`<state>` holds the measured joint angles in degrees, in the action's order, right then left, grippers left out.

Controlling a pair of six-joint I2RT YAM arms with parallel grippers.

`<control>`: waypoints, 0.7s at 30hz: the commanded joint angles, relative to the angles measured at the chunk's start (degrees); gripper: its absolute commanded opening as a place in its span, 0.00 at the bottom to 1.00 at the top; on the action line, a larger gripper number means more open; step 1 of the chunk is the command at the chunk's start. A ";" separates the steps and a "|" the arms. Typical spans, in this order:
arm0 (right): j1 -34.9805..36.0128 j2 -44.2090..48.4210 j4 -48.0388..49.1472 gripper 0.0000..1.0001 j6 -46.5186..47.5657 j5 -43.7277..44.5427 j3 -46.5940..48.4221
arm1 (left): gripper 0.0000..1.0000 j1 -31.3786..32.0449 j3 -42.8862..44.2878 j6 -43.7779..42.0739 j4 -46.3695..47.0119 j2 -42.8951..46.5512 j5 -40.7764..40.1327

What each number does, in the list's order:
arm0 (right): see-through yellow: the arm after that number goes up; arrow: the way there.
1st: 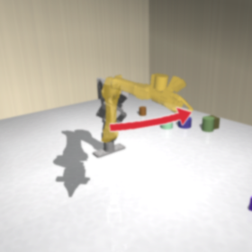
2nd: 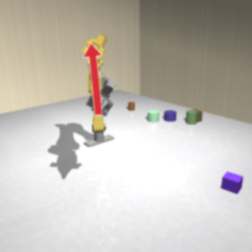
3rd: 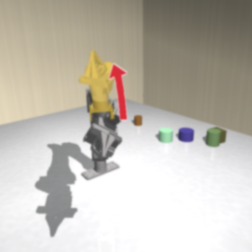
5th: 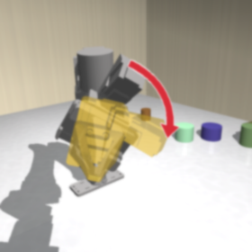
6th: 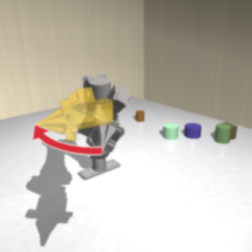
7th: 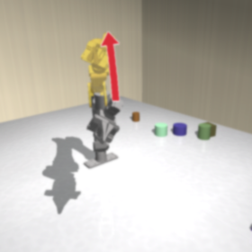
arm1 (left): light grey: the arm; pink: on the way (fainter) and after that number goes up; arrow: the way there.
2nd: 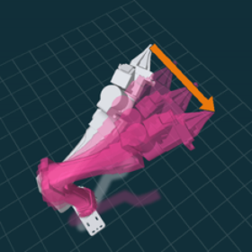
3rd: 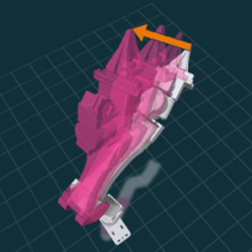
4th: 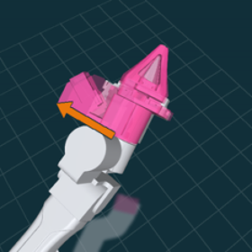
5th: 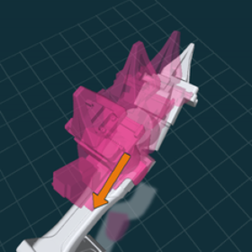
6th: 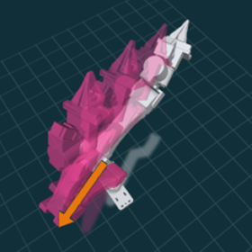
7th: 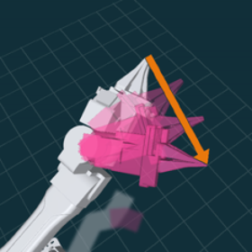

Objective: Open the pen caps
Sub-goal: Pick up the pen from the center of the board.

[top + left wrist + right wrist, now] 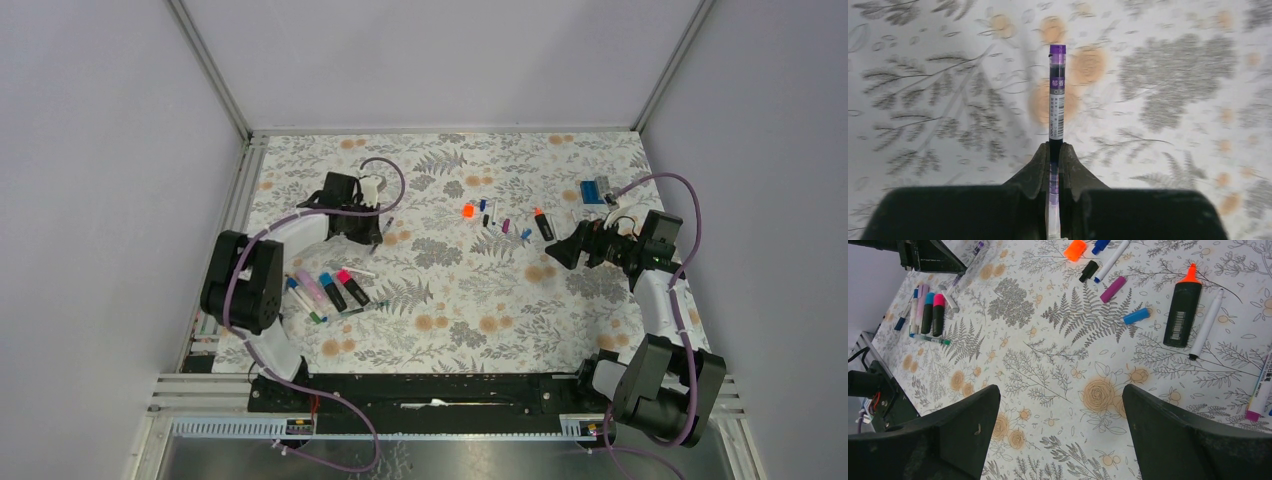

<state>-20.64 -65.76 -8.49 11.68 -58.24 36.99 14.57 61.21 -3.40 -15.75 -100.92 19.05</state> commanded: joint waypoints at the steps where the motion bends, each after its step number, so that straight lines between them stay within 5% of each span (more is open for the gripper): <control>1: -0.19 0.42 -0.90 1.00 2.38 -4.68 0.23 | 0.00 2.50 -4.85 10.81 11.31 9.22 9.59; 11: -0.19 2.84 1.73 1.00 0.73 -12.25 -1.06 | 0.00 13.00 -18.58 31.06 37.26 23.35 9.89; 21: 1.91 6.52 15.49 1.00 -11.25 -17.70 -5.45 | 0.00 25.09 -20.10 39.16 50.32 22.15 3.67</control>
<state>-20.23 -61.12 -1.37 6.26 -71.85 32.88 36.29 41.41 31.18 23.70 -78.39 25.85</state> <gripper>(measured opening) 0.993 0.044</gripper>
